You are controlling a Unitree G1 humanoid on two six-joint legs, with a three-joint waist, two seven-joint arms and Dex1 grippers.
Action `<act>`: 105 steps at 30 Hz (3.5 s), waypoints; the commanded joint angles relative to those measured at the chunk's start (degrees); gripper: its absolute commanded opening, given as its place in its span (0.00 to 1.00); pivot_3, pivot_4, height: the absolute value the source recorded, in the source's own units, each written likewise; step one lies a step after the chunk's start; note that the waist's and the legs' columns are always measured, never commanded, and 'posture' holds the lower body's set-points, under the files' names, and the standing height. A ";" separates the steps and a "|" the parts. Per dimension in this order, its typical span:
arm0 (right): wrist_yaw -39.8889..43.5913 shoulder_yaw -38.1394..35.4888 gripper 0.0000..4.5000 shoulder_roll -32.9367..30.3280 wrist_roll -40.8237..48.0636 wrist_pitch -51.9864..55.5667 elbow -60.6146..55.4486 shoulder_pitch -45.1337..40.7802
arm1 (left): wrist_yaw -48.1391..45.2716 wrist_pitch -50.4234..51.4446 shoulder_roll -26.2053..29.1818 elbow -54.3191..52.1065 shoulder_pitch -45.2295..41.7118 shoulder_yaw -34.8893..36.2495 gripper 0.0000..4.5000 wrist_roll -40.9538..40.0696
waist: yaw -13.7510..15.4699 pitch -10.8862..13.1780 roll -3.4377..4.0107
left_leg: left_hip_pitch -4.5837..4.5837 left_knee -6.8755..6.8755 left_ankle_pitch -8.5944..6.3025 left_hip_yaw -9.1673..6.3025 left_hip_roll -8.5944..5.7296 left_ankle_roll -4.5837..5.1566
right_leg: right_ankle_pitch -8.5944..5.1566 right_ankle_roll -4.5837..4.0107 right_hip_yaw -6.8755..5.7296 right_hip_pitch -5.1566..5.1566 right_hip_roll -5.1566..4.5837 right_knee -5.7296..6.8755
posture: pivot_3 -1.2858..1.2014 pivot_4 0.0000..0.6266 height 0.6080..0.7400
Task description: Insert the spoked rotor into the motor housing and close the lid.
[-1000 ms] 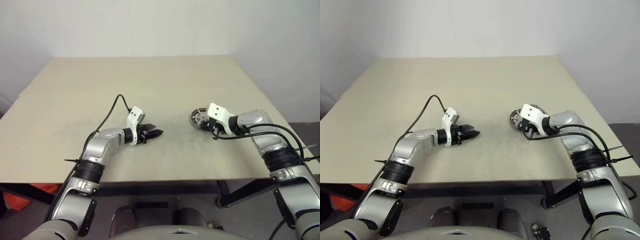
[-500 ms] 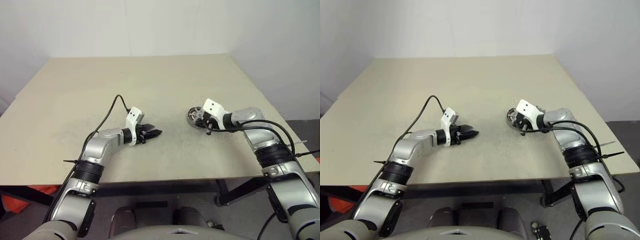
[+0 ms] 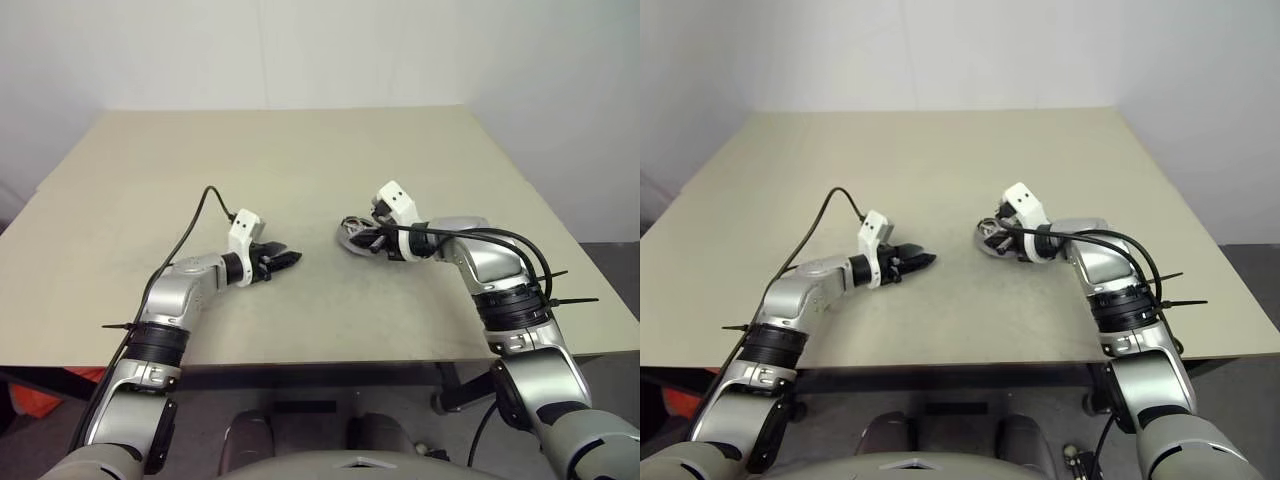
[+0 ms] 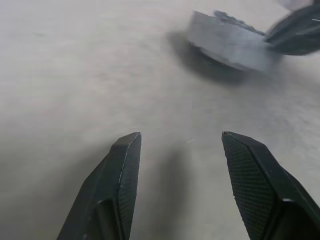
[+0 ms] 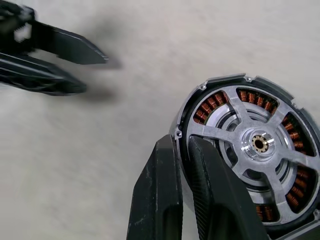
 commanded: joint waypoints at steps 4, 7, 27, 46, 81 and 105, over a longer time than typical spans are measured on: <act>-5.74 -0.98 0.00 5.74 5.71 9.03 -9.24 -1.23 | 0.45 -1.97 1.87 1.44 -2.30 3.86 0.61 -0.41 | 0.43 0.02 0.02 | 0.01 -0.04 0.03 -0.01 -0.01 -0.06 | 0.00 0.00 0.00 0.00 -0.01 0.02 | 0.52 0.00 1.00; -8.30 -0.88 0.00 7.75 6.59 10.99 -9.73 -0.80 | 0.51 -2.05 1.89 1.44 -2.27 4.04 0.61 -0.44 | 0.68 0.02 0.02 | 0.00 -0.03 0.03 -0.02 -0.02 -0.07 | 0.00 0.01 0.00 0.00 -0.02 0.00 | 0.52 0.00 1.00; -17.04 -3.46 0.00 13.98 11.56 15.73 -7.03 -1.46 | 0.17 -1.80 1.11 0.73 -1.68 3.02 0.61 -0.22 | 1.49 0.02 0.03 | 0.40 -0.70 0.36 -0.04 -0.09 -0.64 | 0.00 0.03 0.02 0.08 -0.01 0.01 | 0.52 0.00 1.00; -21.73 -21.25 0.51 13.62 21.62 18.20 -12.59 -0.96 | -6.47 -1.16 3.47 0.79 -2.68 0.59 0.61 -0.60 | 1.76 0.01 0.02 | 0.46 -0.83 0.42 -0.06 -0.11 -0.74 | -0.01 0.01 0.02 0.14 0.01 -0.01 | 0.52 0.00 1.00; -33.11 -41.63 0.99 19.40 25.09 22.27 -12.10 15.46 | -13.47 -6.03 2.02 5.98 -6.38 -6.84 0.61 4.47 | 2.02 -0.02 0.07 | 0.62 -0.89 0.64 -0.09 -0.18 -1.09 | -0.03 0.03 0.04 0.44 -0.06 0.11 | 0.52 0.00 1.00; -33.11 -37.98 0.99 15.30 30.56 12.80 -2.10 6.93 | -9.68 -5.84 1.99 6.28 -5.66 -5.10 0.61 4.63 | 2.04 -0.02 0.07 | 0.55 -1.02 0.83 -0.12 -0.18 -1.41 | 0.08 -0.06 0.01 0.27 -0.06 0.14 | 0.52 0.00 1.00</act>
